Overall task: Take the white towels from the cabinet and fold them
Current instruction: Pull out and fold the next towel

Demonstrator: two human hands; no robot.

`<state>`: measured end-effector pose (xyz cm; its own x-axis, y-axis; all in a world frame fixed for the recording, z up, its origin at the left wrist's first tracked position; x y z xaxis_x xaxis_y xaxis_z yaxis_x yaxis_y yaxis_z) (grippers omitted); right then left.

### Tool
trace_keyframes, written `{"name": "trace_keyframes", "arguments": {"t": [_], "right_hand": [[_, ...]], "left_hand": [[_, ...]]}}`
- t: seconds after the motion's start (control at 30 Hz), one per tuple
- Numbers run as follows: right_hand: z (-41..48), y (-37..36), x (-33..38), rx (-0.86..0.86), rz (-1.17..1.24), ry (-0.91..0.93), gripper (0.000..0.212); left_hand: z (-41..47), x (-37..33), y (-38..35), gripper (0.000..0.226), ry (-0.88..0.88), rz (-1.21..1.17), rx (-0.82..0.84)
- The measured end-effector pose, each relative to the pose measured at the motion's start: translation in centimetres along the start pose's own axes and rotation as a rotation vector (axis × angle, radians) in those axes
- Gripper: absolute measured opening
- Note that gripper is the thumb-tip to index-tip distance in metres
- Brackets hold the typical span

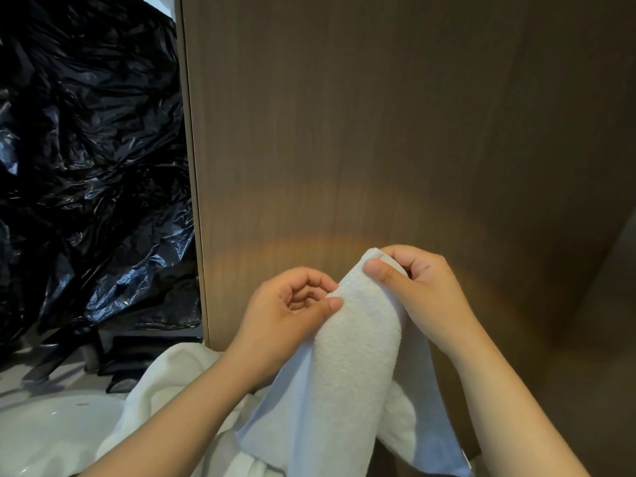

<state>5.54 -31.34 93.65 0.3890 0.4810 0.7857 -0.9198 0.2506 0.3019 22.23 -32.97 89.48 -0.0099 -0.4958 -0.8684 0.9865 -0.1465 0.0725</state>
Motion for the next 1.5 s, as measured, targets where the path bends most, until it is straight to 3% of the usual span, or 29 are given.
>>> {"name": "trace_keyframes", "arguments": {"t": [0.13, 0.27, 0.43, 0.6, 0.83, 1.0, 1.13, 1.3, 1.5], "right_hand": [[0.1, 1.0, 0.2, -0.092, -0.020, 0.012, 0.014], [0.4, 2.5, 0.1, -0.218, -0.077, 0.041, 0.016], [0.4, 5.0, 0.2, -0.340, -0.108, 0.063, 0.017], [0.5, 6.8, -0.7, -0.398, -0.169, 0.060, 0.019], [0.6, 9.2, -2.0, -0.503, -0.192, 0.034, 0.019], [0.7, 10.7, -3.3, -0.558, -0.196, 0.004, 0.024], [0.5, 11.6, -4.8, -0.592, -0.191, -0.029, 0.027], [0.2, 13.3, -6.6, -0.648, -0.157, -0.077, 0.027], [-0.3, 14.6, -7.6, -0.693, -0.116, -0.106, 0.033]], "left_hand": [[-0.1, -0.2, -0.8, 0.012, 0.017, -0.039, 0.062], [-0.2, 0.7, -2.0, 0.035, 0.035, 0.091, 0.141], [-0.6, 2.8, -2.1, 0.024, 0.053, 0.221, 0.193], [-1.8, 5.8, -1.5, 0.035, 0.067, 0.370, 0.241], [-2.6, 9.9, 1.4, 0.035, 0.142, 0.575, 0.321], [-2.3, 12.1, 5.0, 0.035, 0.216, 0.668, 0.275], [-1.5, 11.9, 7.7, 0.049, 0.218, 0.707, 0.231], [0.6, 9.1, 11.0, 0.023, 0.204, 0.724, 0.066], [3.7, 3.6, 11.7, 0.024, 0.056, 0.692, -0.125]]}}
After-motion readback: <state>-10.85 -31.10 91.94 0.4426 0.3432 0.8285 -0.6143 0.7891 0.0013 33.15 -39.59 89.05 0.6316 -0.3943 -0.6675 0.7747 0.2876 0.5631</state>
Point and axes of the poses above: each hand's wrist, its own z-axis towards the middle knuckle, its own y-axis out of the back of the hand, x = y × z, the point moved 10 cm from there along z, towards the middle knuckle, and after that the axes turned 4 degrees about -x, right-handed, at the moved point
